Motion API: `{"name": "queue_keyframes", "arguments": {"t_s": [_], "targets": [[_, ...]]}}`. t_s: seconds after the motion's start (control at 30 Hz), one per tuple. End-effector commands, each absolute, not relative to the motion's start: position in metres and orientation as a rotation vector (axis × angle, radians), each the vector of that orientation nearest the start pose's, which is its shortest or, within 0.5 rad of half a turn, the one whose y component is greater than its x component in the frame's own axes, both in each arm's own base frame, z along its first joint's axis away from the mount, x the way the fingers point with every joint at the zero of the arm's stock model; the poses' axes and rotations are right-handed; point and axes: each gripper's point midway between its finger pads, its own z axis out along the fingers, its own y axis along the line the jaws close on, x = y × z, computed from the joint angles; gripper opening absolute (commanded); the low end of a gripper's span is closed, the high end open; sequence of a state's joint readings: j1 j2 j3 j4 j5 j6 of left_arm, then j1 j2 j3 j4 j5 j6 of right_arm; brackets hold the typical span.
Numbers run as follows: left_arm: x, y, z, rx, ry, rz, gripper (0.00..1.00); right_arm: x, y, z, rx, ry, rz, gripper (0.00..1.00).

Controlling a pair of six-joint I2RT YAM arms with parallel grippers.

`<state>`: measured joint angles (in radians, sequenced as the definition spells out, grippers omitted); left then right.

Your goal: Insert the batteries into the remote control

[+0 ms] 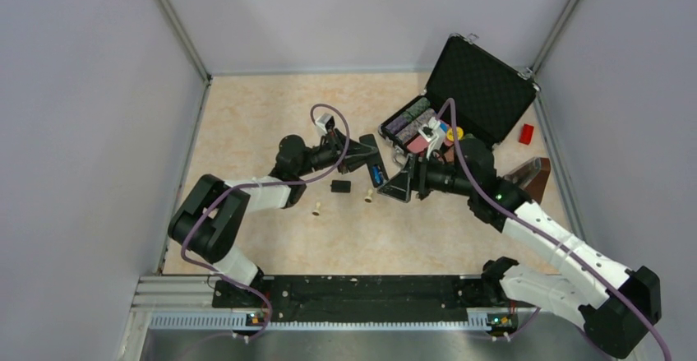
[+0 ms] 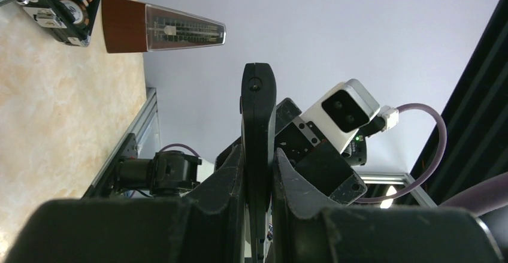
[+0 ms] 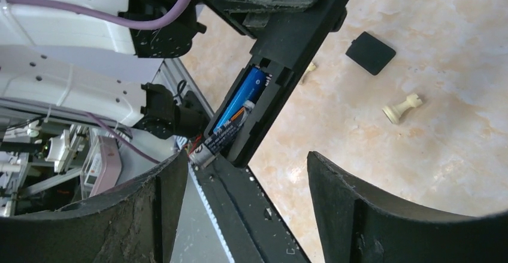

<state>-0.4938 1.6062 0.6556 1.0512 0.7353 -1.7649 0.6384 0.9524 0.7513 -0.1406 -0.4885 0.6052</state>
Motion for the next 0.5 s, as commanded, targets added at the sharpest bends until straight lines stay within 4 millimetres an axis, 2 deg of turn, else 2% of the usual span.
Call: {"name": "queue_keyframes", "arguments": {"t_s": [0.0, 0.17, 0.47], "targets": [[0.267, -0.315, 0.270, -0.384, 1.873, -2.272, 0.00, 0.180, 0.273, 0.271, -0.483, 1.867, 1.356, 0.72], [0.264, -0.314, 0.269, -0.383, 1.888, -2.264, 0.00, 0.179, 0.274, 0.281, -0.480, 1.821, 1.384, 0.73], [0.261, -0.313, 0.275, -0.383, 1.874, -2.288, 0.00, 0.185, 0.271, 0.271, -0.421, 1.842, 1.378, 0.71]]}}
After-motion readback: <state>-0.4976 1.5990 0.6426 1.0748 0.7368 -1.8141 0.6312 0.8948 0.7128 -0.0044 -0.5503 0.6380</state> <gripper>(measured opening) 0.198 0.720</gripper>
